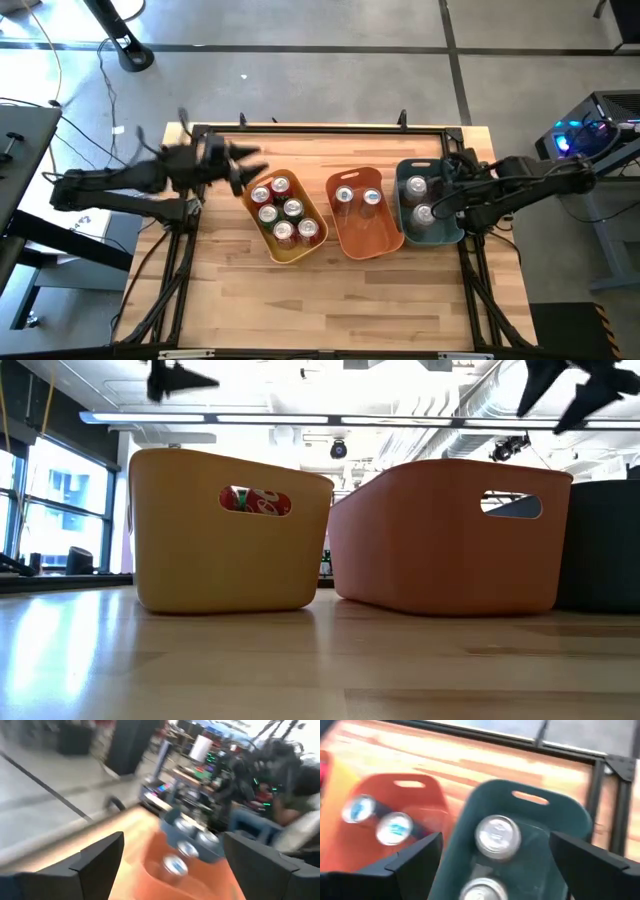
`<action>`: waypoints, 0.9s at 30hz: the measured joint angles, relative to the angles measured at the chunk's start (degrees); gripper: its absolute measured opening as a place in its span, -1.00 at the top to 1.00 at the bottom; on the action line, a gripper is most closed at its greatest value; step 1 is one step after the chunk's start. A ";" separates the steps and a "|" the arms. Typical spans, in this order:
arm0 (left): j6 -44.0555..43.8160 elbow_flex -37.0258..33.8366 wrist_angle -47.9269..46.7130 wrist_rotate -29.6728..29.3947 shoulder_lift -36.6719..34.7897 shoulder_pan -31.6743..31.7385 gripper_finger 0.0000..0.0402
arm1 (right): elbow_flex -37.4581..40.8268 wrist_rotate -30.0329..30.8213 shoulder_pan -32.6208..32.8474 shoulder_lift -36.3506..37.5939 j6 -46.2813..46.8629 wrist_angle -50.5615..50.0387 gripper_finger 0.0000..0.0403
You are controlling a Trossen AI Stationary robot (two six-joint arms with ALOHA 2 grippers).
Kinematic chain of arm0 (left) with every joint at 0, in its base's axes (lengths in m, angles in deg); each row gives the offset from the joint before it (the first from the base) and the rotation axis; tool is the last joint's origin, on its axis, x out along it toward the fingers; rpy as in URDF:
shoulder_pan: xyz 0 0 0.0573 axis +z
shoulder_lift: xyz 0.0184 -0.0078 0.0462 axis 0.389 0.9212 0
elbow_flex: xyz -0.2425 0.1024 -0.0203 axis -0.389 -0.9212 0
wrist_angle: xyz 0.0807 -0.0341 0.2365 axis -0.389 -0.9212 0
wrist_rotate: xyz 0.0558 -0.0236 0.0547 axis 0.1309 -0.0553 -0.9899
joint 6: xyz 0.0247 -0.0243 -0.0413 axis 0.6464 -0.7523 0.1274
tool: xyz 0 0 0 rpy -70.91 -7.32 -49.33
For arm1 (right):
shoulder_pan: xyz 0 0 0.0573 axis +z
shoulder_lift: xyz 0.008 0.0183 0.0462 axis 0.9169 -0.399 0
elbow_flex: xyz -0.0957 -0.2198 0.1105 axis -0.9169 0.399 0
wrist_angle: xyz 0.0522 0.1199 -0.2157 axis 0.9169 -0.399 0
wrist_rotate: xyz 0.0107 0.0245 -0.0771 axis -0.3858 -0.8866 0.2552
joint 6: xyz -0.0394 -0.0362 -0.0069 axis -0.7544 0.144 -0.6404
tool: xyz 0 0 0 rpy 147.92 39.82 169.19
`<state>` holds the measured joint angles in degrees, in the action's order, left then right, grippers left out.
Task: Sort soda cans
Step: Adjust the bins
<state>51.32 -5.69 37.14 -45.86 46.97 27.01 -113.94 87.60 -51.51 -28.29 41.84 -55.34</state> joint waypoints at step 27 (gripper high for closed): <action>-23.35 2.88 -32.14 -11.47 -7.09 -18.16 1.00 | 1.66 -35.30 0.74 -40.45 -37.61 80.11 1.00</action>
<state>27.97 -2.82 5.00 -57.32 39.88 8.84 -112.28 52.30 -50.77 -68.73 4.23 24.76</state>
